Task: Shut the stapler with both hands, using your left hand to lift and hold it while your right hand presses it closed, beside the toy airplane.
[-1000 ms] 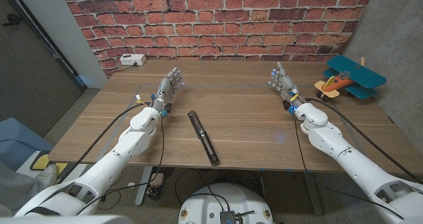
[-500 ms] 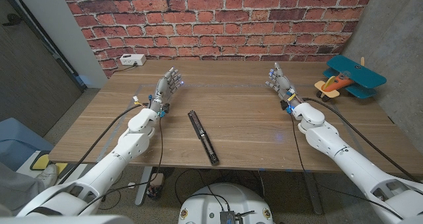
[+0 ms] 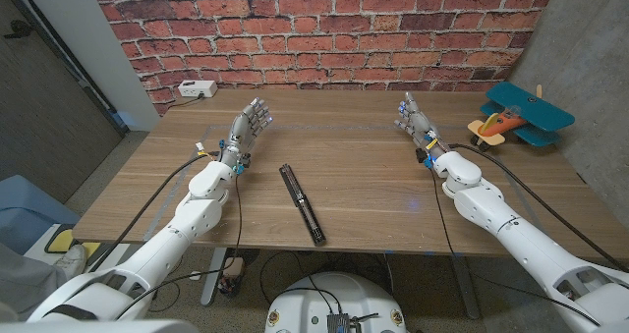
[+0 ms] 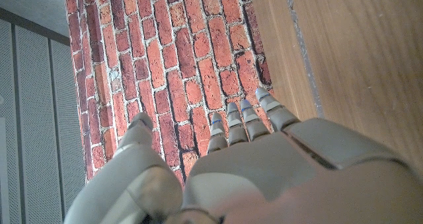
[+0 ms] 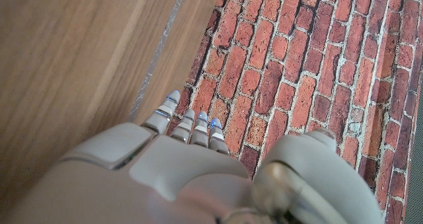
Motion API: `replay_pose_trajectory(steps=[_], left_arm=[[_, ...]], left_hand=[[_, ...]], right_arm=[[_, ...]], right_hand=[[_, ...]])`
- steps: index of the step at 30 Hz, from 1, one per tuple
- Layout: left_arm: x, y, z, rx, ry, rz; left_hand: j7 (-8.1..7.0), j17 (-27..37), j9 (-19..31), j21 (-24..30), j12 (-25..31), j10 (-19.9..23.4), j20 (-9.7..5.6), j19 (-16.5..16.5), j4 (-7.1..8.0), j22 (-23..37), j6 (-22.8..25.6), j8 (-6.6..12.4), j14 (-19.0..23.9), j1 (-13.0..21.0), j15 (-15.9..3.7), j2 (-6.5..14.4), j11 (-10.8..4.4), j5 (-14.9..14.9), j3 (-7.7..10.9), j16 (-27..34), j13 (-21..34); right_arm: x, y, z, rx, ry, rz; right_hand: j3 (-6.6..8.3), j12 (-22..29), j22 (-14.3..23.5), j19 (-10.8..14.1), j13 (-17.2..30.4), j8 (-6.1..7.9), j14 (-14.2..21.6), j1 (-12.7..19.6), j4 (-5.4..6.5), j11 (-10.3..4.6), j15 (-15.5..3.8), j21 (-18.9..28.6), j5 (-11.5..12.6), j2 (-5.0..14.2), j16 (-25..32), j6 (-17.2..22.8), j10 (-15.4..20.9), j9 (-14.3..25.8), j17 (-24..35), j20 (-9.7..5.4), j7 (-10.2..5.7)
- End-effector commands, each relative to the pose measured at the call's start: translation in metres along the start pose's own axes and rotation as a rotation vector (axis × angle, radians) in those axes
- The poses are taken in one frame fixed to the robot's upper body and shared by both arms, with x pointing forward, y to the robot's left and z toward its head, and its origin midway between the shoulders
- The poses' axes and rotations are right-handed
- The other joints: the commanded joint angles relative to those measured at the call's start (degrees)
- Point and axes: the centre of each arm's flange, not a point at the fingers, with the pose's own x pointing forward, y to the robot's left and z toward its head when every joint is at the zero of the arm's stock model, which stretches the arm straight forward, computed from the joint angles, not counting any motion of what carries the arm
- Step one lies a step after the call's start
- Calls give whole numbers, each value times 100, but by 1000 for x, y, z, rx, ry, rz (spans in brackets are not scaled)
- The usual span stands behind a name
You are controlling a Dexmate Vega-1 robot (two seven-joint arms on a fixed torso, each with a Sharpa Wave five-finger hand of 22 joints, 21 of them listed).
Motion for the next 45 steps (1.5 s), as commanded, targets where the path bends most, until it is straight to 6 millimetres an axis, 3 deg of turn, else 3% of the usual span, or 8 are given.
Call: replay_pose_trajectory(steps=[1,5,20,33,36,45], left_arm=[[-4,0,1,8,-27,-13],[-4,-2,-1,1,-33,-25],[-6,-3,-11,8,-35,-45],[-7,-9,-8,26,-47,-84],[-8,-10,-6,34,-52,-91],[-9,-17,0,58,-60,-117]], left_hand=[[-14,14,18,-15,52,140,-5,-11,-41,-1,96,44,15,107,-74,-4,-27,28,45,11,10],[-15,13,18,-8,54,173,-61,26,-53,-3,177,60,17,165,-131,-11,-72,26,55,5,5],[-19,10,23,-34,43,214,-15,1,-86,-4,359,96,26,430,-107,85,-61,45,158,2,-7],[-54,10,29,-40,81,404,-17,15,-107,-5,790,183,67,678,-168,-39,-80,23,167,1,-14],[1,9,29,-41,119,541,-16,18,-95,-4,924,195,108,737,-214,-81,-191,16,156,9,-16],[-49,9,33,-43,119,587,-9,14,-79,-2,1069,207,115,792,-204,-115,-142,11,142,3,-17]], right_arm=[[-5,-1,-2,-9,19,-2],[-7,-3,0,-12,15,-6],[-12,-4,0,-30,22,-4],[-15,-12,-2,-20,32,-17],[-15,-13,-2,-19,37,-15],[-17,-14,-6,-18,49,-16]], right_hand=[[-20,31,14,-36,10,7,18,72,-36,-44,-37,7,7,-10,20,9,46,26,10,-14,-9],[-19,33,14,-36,10,9,10,75,-39,-57,-41,12,5,-11,18,11,52,25,6,-18,-15],[-15,29,13,-54,8,7,-6,84,-46,-83,-56,16,-2,-7,14,-1,41,25,-7,-8,-35],[-11,24,13,-75,6,4,-19,93,-52,-82,-56,18,-7,-1,13,-17,27,25,-18,1,-30],[-10,24,13,-81,6,4,-18,94,-53,-93,-57,18,-9,1,14,-19,26,25,-20,3,-31],[-9,25,13,-87,5,5,-18,95,-55,-76,-55,21,-13,3,17,-21,27,24,-25,10,-33]])
